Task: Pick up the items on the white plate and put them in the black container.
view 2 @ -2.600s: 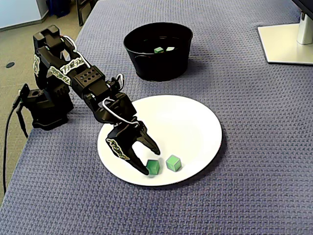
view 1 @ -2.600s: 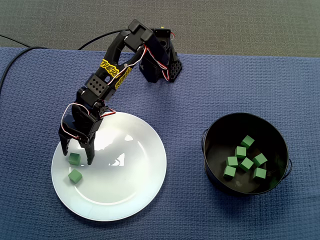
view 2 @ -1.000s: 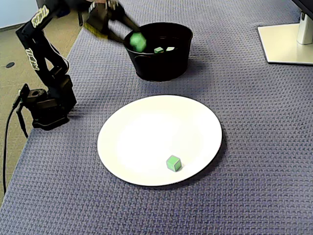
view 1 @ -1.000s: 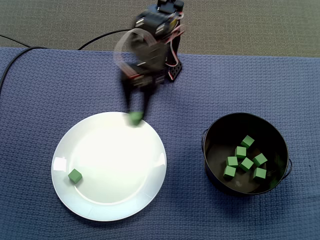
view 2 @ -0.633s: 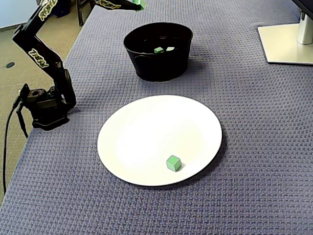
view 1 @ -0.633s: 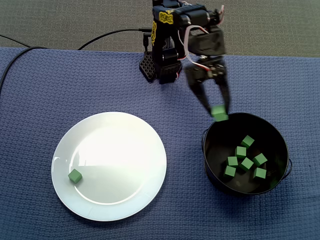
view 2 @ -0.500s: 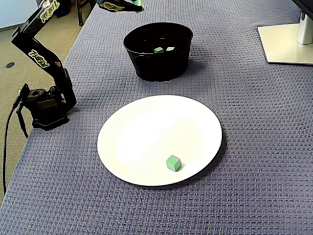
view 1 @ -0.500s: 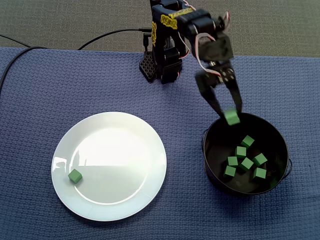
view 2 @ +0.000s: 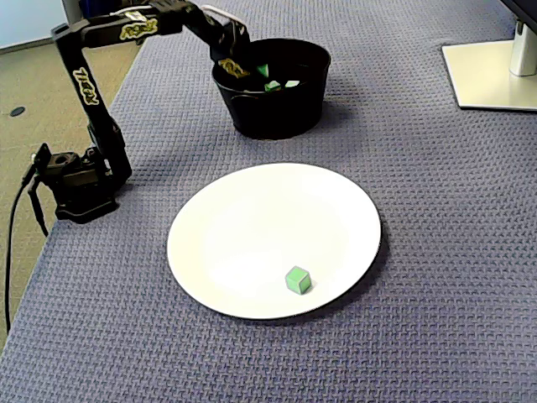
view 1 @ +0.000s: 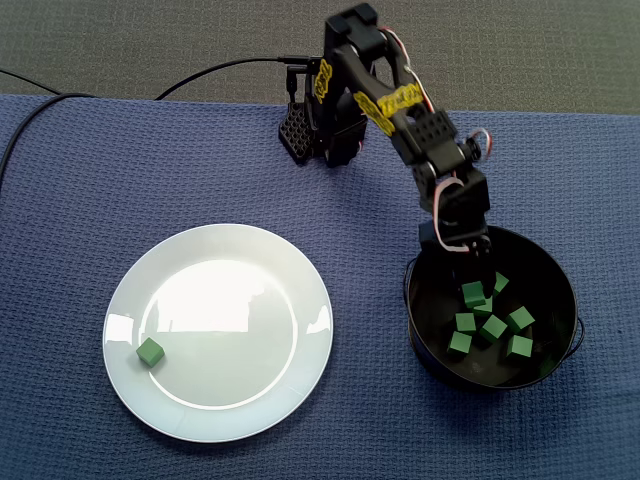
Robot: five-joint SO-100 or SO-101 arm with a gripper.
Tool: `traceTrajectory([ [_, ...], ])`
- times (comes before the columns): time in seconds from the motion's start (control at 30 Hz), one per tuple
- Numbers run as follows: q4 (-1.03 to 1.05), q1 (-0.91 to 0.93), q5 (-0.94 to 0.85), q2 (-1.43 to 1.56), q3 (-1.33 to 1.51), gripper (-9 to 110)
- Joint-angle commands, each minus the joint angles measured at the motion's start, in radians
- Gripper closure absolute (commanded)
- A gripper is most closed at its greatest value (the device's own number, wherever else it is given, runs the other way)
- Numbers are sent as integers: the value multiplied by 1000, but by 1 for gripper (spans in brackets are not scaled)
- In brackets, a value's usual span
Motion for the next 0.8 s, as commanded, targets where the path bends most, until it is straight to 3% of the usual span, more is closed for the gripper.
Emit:
traceTrajectory([
  [0.0, -32, -14, 49, -29, 2, 75],
  [0.1, 152, 3, 83, 43, -83, 64],
  [0.23, 407, 114, 112, 221, -245, 61],
  [0.43, 681, 591, 31, 387, -505, 58],
  [0.6, 592, 1072, -107, 296, -561, 57],
  [0.77, 416, 1285, -163, 78, -592, 59],
])
